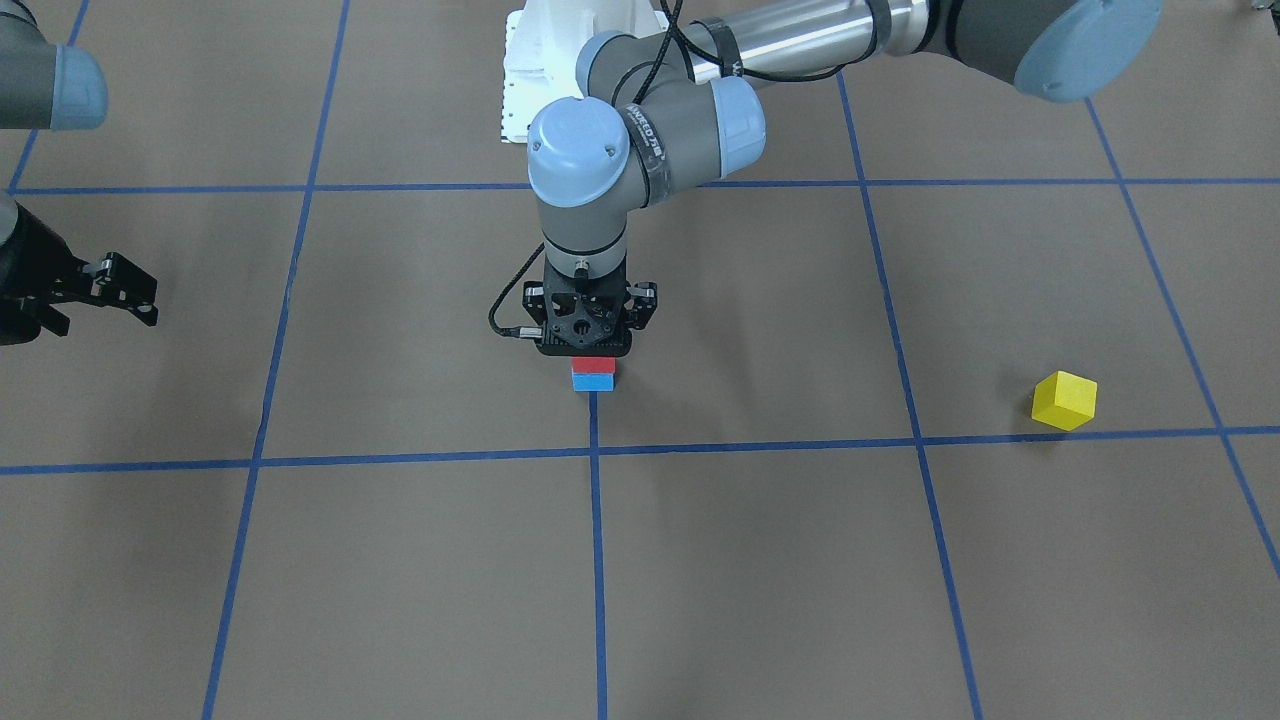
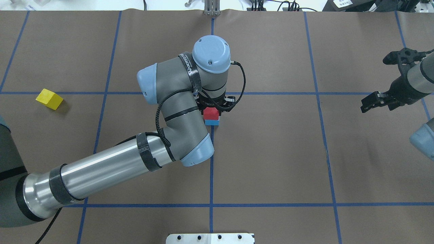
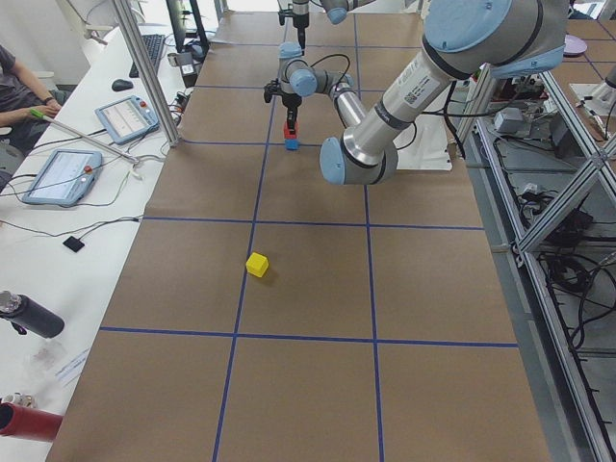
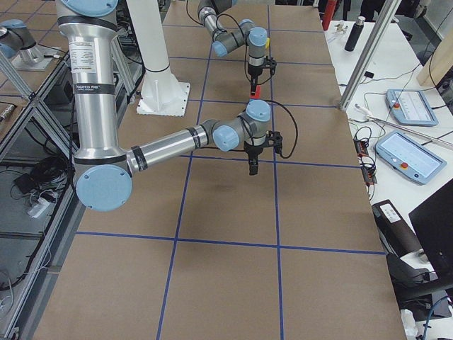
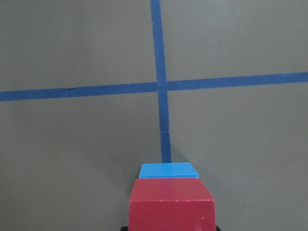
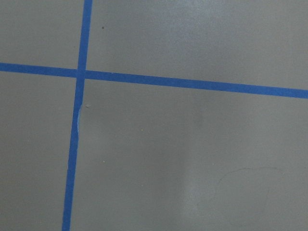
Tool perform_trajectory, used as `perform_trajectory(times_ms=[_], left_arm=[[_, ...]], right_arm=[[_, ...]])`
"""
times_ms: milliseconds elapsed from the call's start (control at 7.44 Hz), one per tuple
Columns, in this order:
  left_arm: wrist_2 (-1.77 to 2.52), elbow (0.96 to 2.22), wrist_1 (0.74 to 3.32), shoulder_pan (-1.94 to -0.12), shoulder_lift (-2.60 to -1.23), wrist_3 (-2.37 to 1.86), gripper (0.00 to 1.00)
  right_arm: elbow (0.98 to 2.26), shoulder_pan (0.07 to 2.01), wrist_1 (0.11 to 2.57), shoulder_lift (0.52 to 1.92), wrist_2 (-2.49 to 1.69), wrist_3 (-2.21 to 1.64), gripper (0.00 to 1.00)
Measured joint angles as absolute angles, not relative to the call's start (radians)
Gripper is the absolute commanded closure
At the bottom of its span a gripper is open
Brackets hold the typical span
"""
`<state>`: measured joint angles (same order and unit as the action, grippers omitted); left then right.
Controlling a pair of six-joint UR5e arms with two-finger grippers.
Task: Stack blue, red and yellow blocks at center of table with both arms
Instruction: 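Lower the red cube onto the blue cube and open the left gripper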
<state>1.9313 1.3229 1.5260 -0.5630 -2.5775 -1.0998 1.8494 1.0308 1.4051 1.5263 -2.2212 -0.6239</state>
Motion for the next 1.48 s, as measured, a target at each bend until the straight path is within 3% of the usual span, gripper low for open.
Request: perform_trajectory(times_ms=[1478], left_arm=[[1.933, 1.300, 1.588, -0.563, -2.577, -1.142, 1.00]], right_arm=[[1.848, 1.030, 1.405, 1.526, -2.221, -0.623, 0.00]])
